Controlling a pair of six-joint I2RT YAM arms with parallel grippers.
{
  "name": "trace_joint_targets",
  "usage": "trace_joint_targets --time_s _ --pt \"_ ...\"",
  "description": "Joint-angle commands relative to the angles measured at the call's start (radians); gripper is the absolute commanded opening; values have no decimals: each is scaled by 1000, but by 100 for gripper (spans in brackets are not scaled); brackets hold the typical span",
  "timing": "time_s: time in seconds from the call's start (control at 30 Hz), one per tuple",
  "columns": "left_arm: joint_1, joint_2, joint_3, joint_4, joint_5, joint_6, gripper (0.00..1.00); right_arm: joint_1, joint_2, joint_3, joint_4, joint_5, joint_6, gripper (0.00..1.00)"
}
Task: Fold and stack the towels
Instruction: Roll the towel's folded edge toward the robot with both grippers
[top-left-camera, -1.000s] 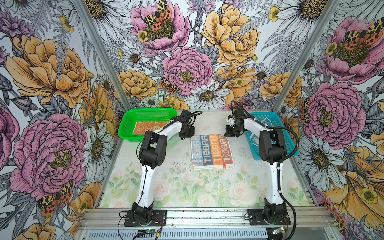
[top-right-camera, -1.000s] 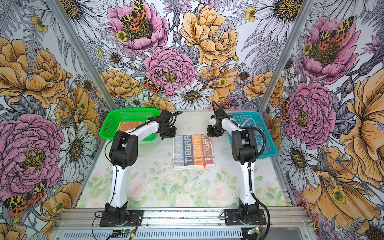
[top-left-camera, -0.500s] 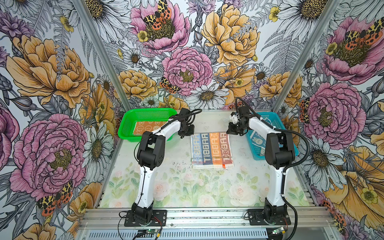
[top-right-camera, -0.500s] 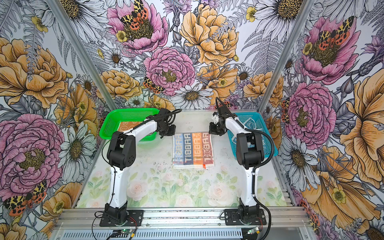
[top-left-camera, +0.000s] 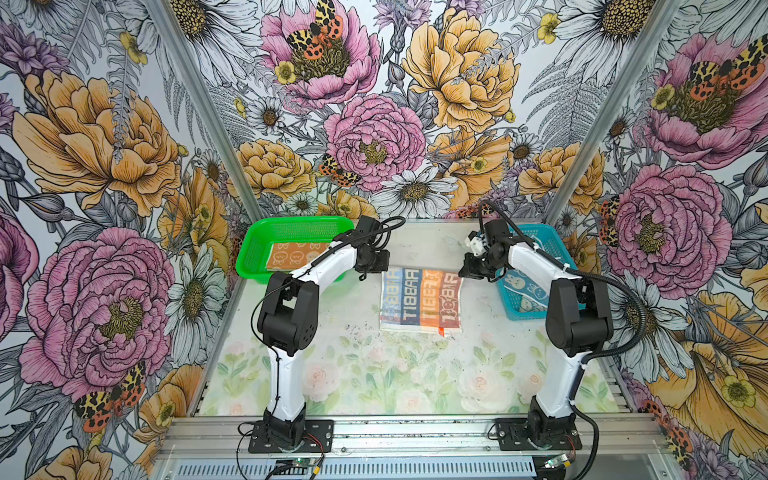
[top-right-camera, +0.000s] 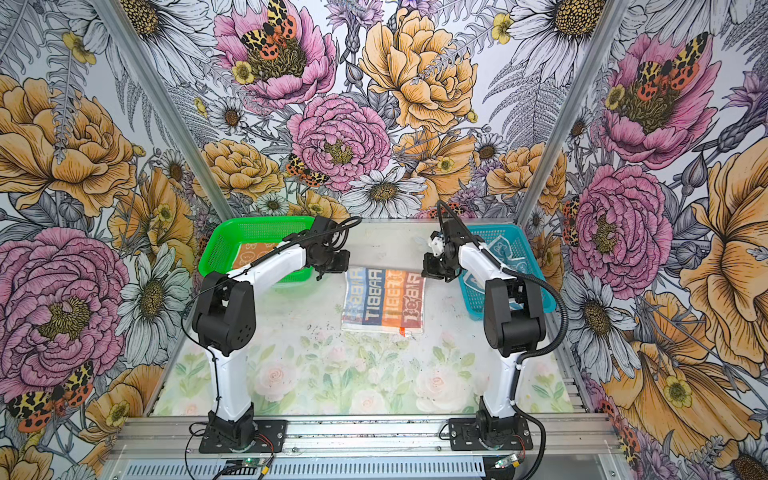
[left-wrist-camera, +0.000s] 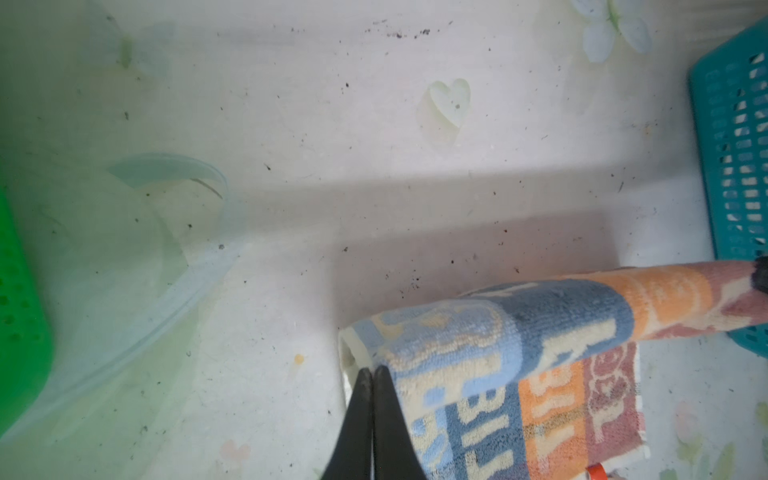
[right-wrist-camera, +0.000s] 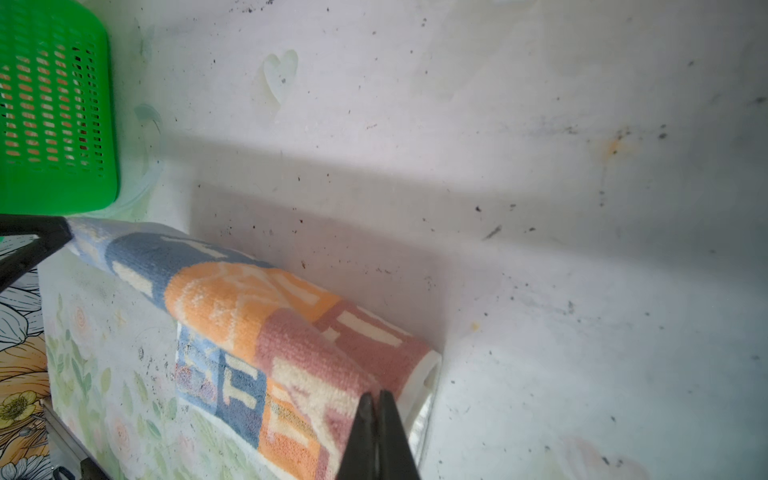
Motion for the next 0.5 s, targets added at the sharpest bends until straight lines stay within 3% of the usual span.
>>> trace_joint_targets --time_s 0.0,0.47 --pt "-7 -79 -70 43 -39 -28 0 -2 -80 -63 17 12 20 0" --pt "-64 -250 -315 106 -62 -101 0 49 -243 -367 107 27 78 0"
